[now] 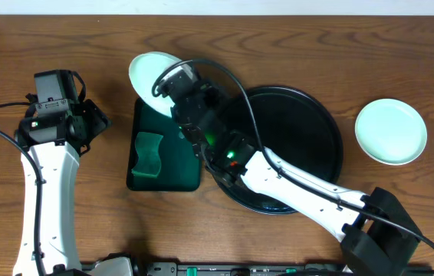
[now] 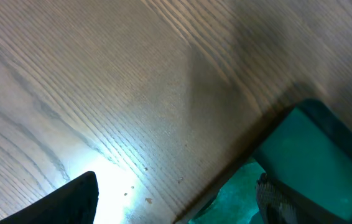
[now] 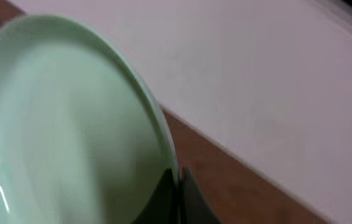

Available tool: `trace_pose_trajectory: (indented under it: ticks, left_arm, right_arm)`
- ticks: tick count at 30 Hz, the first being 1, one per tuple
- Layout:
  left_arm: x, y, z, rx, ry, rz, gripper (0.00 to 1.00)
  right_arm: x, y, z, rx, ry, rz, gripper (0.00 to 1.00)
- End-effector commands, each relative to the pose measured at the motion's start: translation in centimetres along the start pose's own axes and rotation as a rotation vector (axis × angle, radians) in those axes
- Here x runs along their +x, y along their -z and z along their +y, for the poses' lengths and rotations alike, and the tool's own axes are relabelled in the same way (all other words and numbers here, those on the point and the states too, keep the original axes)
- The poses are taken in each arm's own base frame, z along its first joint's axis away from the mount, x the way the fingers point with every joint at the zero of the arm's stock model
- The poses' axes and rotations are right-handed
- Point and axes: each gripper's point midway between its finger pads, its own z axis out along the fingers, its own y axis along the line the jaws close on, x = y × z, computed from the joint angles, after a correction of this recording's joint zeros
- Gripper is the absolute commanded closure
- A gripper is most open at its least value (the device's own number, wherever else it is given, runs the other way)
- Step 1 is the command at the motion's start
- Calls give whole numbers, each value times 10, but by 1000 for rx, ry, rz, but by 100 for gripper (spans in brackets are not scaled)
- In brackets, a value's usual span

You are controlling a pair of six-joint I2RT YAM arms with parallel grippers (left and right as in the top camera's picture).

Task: Clean dirty plates on tray and stack at the side
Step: 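Tilt the pale green plate over the green tray with the right gripper, then carry the plate right and set it on the plate stack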

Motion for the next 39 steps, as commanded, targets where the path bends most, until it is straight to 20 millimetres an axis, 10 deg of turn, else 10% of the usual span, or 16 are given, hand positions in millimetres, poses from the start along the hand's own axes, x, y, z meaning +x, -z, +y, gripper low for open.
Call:
trace_pose_trajectory:
  ticks: [1,11,18,29,39]
  left_arm:
    - [-5,4,-1,6,11,-11,19]
    - [-5,4,-1,6,11,-11,19]
    - [-5,4,-1,6,11,-11,19]
    - [-5,4,-1,6,11,-11,19]
    - [-5,4,-1,6,11,-11,19]
  right_arm:
    - [-2,-1,2,-94,-253,20,99]
    - [26,-17,6,-286,-448,152,99]
    - [38,-19,-26,-297,-561,220,99]
    - [51,15,-151,-170,-699,285,99]
    - [136,34,-246,73,-794,501,99]
